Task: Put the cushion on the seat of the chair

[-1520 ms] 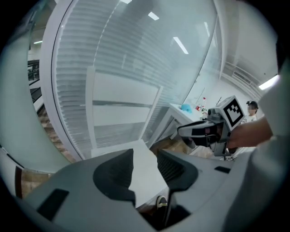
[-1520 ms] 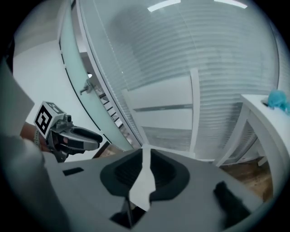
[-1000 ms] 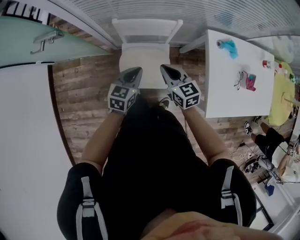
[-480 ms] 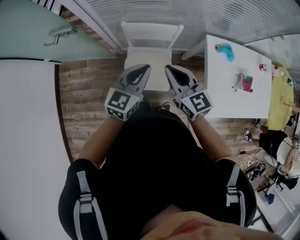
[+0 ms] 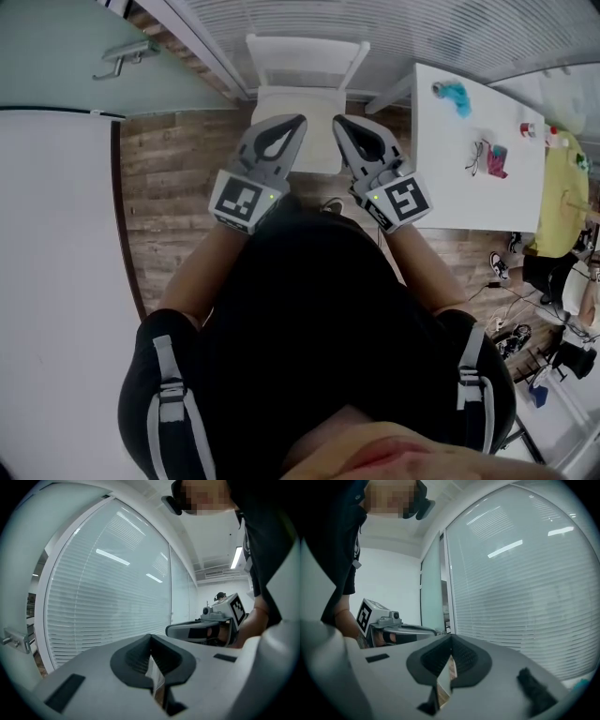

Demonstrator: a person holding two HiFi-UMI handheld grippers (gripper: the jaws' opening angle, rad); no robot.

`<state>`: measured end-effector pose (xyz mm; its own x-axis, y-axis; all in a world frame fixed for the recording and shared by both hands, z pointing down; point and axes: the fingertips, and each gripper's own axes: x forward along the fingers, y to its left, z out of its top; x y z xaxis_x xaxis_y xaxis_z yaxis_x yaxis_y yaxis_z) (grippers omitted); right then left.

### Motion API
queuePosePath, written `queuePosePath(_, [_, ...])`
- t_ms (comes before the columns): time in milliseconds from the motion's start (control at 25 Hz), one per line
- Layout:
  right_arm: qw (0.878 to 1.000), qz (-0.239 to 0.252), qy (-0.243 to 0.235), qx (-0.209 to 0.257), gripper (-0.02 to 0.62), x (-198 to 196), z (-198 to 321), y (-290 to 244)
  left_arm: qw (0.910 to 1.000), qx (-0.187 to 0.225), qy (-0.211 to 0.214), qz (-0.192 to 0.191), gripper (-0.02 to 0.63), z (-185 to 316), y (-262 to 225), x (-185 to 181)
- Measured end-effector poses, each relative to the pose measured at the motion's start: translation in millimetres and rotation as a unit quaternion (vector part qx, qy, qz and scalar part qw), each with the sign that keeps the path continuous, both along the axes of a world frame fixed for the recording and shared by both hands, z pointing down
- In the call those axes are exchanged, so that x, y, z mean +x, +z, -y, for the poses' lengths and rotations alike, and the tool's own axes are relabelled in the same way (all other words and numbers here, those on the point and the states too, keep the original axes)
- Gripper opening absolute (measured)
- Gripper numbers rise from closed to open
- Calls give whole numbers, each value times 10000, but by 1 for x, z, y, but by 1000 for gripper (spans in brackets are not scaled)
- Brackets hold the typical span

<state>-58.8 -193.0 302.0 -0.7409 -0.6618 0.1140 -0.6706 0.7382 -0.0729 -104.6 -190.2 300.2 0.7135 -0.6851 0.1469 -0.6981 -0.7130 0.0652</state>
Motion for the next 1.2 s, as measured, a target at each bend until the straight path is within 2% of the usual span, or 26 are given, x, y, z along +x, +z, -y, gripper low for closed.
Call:
queuePosePath(240, [9997, 166, 57, 146, 15, -1, 2, -10, 9997, 213, 33, -87, 12, 4, -3, -2])
queuePosePath(360, [9998, 45, 47, 189, 15, 3, 2, -6, 9997, 225, 54, -106, 11, 5, -4, -2])
queuePosePath(840, [9992, 223, 94, 310, 15, 3, 8, -14, 9995, 188, -22, -248, 11, 11, -6, -5])
queuePosePath(1200, [9995, 10, 89, 306, 15, 7, 8, -6, 9994, 240, -24, -241, 11, 12, -5, -6])
